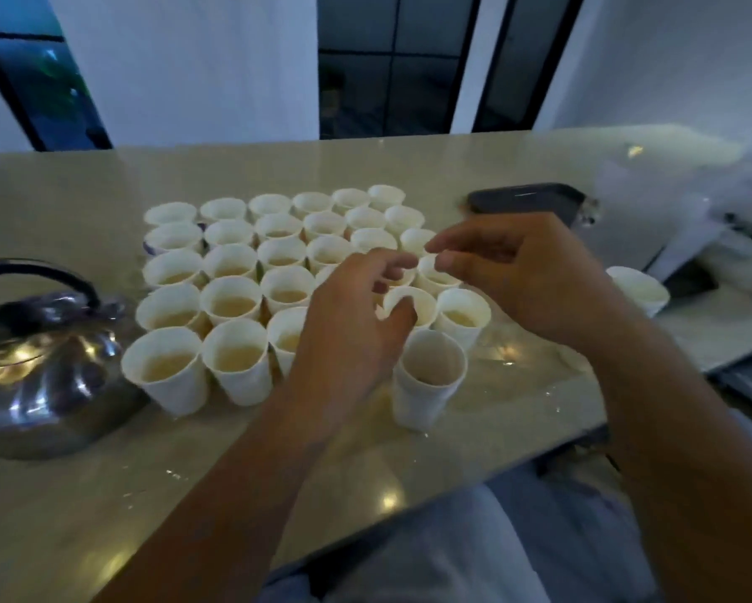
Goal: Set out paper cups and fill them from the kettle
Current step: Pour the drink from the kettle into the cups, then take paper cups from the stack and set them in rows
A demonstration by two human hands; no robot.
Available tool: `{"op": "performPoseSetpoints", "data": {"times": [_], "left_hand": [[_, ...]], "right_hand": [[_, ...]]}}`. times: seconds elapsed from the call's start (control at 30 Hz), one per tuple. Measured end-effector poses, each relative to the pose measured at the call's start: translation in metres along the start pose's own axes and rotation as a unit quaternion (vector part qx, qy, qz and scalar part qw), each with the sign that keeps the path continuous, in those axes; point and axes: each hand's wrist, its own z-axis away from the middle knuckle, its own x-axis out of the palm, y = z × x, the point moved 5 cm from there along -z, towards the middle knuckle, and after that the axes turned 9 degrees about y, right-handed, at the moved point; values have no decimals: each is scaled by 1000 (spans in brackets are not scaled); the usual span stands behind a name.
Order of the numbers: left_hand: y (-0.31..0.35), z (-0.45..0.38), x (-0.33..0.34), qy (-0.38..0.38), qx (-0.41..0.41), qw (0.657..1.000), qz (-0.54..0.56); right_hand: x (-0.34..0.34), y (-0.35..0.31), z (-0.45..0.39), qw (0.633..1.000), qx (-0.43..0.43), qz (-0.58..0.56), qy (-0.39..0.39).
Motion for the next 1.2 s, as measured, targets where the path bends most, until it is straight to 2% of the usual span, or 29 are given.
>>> {"op": "performPoseSetpoints", "data": {"times": [0.13, 0.23, 0.33, 0.43, 0.6, 0.67, 0.8, 0.93, 1.0, 1.13, 1.2], "left_hand": [[0, 5, 48, -65, -5, 998, -8], [-3, 11, 60, -119, 5, 991, -60], [-13, 20, 64, -234, 32, 952, -197], [-25, 30, 67, -286, 32, 933, -216], [-39, 31, 69, -255, -20, 956, -145], [-38, 29, 63, -225, -56, 970, -76], [-22, 18, 48, -122, -110, 979, 122], [-13, 3, 44, -49, -142, 974, 168], [-10, -3, 49, -60, -156, 970, 176], [-9, -14, 50, -90, -163, 970, 158], [-9, -19, 51, -101, -161, 972, 135]], "right_hand": [[-15, 56, 16, 997, 58, 29, 31], [-14, 88, 27, 993, 88, 37, 66], [-3, 106, 36, 990, 107, -29, 86], [16, 111, 43, 984, 98, -97, 109], [44, 105, 49, 985, 44, -148, 75], [44, 101, 50, 980, 29, -187, 61], [34, 90, 45, 954, 23, -294, 61], [22, 77, 32, 916, 64, -382, 107], [18, 76, 24, 917, 73, -376, 112], [12, 76, 13, 965, 39, -244, 88], [8, 75, 7, 976, 25, -199, 80]]}}
